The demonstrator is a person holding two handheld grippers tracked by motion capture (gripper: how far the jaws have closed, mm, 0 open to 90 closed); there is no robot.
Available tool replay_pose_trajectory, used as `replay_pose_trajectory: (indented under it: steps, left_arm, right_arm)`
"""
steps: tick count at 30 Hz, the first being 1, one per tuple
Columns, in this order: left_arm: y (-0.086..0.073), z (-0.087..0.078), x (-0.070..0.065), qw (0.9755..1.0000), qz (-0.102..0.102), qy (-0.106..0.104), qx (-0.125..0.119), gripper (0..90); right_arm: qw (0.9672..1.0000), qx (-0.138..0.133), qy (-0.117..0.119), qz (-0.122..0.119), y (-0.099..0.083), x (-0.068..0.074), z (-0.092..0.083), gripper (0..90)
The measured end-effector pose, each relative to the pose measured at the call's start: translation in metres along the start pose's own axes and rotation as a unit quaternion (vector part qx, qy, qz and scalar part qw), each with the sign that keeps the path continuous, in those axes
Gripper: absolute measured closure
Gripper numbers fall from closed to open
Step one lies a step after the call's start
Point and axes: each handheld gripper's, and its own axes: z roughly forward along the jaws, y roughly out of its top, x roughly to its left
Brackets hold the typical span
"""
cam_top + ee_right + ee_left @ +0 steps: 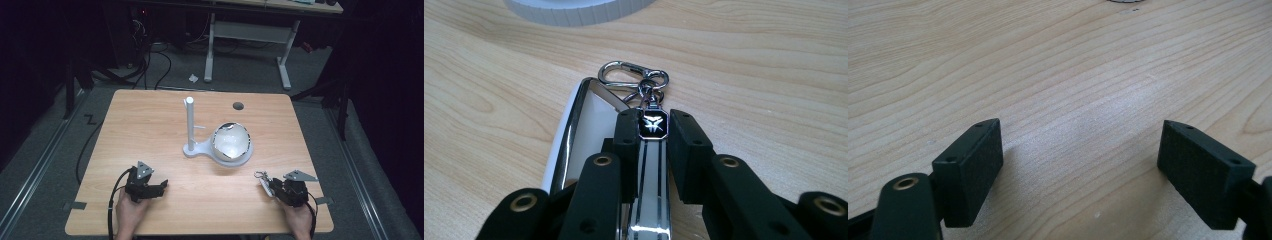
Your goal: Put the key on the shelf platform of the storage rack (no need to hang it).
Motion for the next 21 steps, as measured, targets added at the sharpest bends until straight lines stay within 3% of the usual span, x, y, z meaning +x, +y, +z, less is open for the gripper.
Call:
replay_pose_trajectory:
  steps: [21]
  left_arm:
    - [0.0,0.0,0.0,1.0,0.0,0.0,0.0,18.7]
  right_arm:
    - [0.9987,-0.045,0.007,-0.021,0.021,0.006,-0.021,75.5]
